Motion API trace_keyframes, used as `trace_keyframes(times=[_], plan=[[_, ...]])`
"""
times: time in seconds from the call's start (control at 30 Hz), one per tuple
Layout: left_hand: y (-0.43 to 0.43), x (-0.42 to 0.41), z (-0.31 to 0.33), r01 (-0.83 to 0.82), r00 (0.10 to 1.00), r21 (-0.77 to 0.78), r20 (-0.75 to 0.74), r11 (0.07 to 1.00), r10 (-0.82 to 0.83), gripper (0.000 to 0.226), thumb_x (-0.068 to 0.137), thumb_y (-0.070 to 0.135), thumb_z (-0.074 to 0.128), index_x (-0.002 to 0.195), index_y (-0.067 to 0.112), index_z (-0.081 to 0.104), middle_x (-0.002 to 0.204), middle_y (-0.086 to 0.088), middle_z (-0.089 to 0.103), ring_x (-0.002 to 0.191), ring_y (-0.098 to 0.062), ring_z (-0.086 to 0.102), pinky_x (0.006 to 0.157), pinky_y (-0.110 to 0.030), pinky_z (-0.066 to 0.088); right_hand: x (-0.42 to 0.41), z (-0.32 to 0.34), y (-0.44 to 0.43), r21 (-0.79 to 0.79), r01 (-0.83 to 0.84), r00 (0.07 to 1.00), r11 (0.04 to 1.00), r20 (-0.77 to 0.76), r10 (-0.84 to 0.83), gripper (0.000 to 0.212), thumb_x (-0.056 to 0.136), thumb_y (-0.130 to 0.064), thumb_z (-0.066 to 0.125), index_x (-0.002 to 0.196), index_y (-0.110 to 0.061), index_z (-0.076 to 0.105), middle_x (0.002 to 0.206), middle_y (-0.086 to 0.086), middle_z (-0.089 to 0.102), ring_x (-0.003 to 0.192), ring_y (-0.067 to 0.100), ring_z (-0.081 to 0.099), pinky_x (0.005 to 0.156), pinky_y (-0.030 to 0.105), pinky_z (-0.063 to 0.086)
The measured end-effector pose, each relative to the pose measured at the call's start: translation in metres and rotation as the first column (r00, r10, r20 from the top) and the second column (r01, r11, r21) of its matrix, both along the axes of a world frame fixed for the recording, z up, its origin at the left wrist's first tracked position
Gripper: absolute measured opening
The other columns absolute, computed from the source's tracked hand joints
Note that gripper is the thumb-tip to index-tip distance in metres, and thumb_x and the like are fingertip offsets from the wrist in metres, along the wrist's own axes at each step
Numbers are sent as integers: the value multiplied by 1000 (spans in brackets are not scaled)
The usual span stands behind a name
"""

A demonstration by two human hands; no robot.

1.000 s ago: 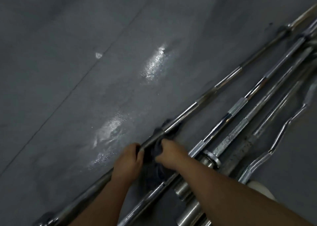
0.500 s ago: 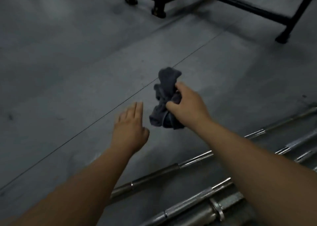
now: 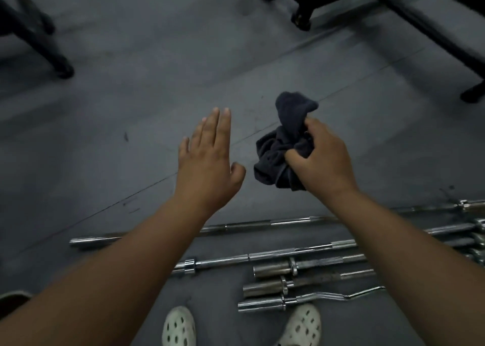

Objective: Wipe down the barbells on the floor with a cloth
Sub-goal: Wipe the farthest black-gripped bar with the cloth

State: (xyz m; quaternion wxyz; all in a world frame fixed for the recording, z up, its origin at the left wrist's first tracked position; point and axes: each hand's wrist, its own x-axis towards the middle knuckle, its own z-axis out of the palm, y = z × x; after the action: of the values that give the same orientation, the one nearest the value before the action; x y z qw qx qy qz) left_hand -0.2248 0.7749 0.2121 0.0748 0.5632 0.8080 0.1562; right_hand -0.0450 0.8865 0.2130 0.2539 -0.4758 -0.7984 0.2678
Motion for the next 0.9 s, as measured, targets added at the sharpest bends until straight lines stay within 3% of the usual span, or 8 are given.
trace_keyframes(times=[0.3, 0.5, 0.73, 0.9], plan=[[-30, 40, 202, -58, 992, 165, -102, 985, 75, 92, 89, 36, 55, 158, 23, -5, 166, -1, 2, 152, -23, 9, 121, -48, 14, 17, 192, -28, 184, -87, 988, 979, -113, 109, 38, 76, -22, 67, 112, -20, 56, 94, -4, 55, 83, 17, 53, 66, 31, 44], [-74, 49, 280, -250, 951, 282, -110, 926, 290, 91, 86, 35, 55, 158, 21, 1, 166, -3, 8, 151, -24, 16, 120, -50, 21, -3, 270, -50, 289, -245, 938, 925, -171, 302, 41, 75, -26, 63, 113, -16, 57, 94, -3, 55, 85, 21, 54, 68, 33, 46], [-235, 10, 325, -544, 783, 336, -125, 769, 609, 91, 85, 30, 58, 158, 20, 5, 165, -4, 11, 150, -23, 17, 118, -50, 22, -82, 316, -153, 306, -526, 780, 793, -197, 593, 38, 76, -19, 68, 112, -16, 58, 94, -2, 58, 83, 20, 55, 70, 41, 53], [-380, -7, 323, -721, 607, 321, -133, 614, 783, 91, 87, 30, 58, 159, 21, 3, 166, -1, 8, 149, -23, 17, 117, -49, 21, -148, 320, -281, 311, -704, 608, 639, -202, 768, 41, 74, -29, 62, 113, -17, 55, 95, -1, 59, 83, 21, 57, 69, 44, 53]])
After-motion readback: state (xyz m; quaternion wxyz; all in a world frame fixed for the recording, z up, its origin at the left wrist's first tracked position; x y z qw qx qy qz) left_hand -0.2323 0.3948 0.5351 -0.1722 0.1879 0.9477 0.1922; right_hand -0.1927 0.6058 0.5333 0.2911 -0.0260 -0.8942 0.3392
